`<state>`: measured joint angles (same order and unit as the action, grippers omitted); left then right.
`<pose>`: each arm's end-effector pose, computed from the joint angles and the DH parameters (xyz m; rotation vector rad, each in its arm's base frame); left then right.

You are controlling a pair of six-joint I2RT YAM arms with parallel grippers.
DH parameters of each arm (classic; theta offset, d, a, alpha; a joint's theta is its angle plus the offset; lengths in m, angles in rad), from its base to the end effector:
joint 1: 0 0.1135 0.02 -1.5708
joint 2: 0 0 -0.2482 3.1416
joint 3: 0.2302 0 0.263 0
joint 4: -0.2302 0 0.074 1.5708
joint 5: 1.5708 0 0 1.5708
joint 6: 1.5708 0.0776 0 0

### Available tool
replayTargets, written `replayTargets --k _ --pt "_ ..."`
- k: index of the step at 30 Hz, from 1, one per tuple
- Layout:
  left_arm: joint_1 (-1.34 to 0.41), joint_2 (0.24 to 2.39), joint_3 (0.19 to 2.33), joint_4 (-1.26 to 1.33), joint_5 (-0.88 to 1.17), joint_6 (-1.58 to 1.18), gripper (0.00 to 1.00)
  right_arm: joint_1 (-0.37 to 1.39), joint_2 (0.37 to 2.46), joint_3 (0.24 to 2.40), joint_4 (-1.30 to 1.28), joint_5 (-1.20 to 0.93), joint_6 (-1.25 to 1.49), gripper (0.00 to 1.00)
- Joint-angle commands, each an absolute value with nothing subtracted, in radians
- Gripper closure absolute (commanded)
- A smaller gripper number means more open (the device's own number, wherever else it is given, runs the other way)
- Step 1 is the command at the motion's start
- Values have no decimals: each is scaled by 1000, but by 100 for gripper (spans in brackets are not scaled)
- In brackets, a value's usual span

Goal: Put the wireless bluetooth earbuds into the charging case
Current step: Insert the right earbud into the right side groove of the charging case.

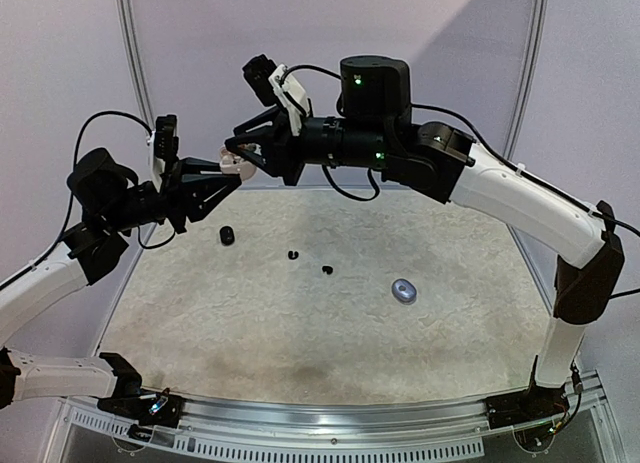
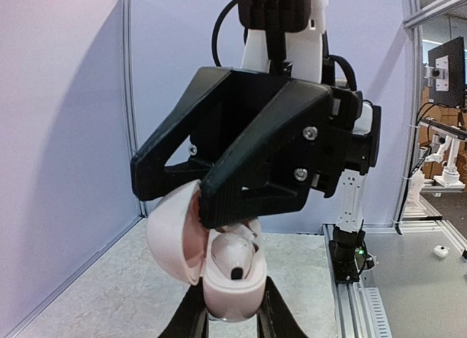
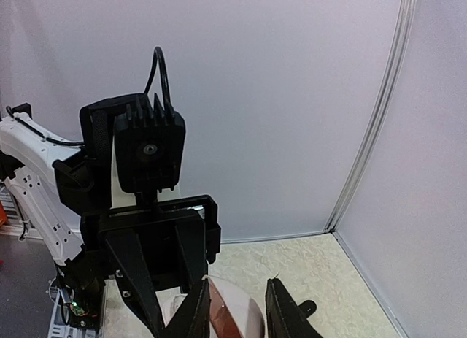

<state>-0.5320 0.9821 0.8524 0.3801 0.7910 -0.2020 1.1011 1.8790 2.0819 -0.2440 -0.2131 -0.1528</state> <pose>0.2033 -0.1837 0.3782 0.9131 1.1804 -1.1196 0.2043 0.4388 0.4542 -1.1243 1.2583 0.8953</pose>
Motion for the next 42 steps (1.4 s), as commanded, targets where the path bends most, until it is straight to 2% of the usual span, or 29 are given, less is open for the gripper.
replayTargets --k 1,14,24,33,42 --pt "-540 979 853 391 767 -221 100 1099 1908 2092 -240 -220 -150 74" --pt "-541 979 839 383 741 -242 100 1113 1924 2121 -257 -235 -225 72" --pt "-542 970 823 362 718 -181 100 1114 1932 2140 -241 -179 -199 55" --pt "-541 965 809 362 688 -157 100 1113 1922 2161 -229 -113 -132 46" --pt "-542 955 785 348 652 -124 100 1084 1897 2191 -193 -137 49 33"
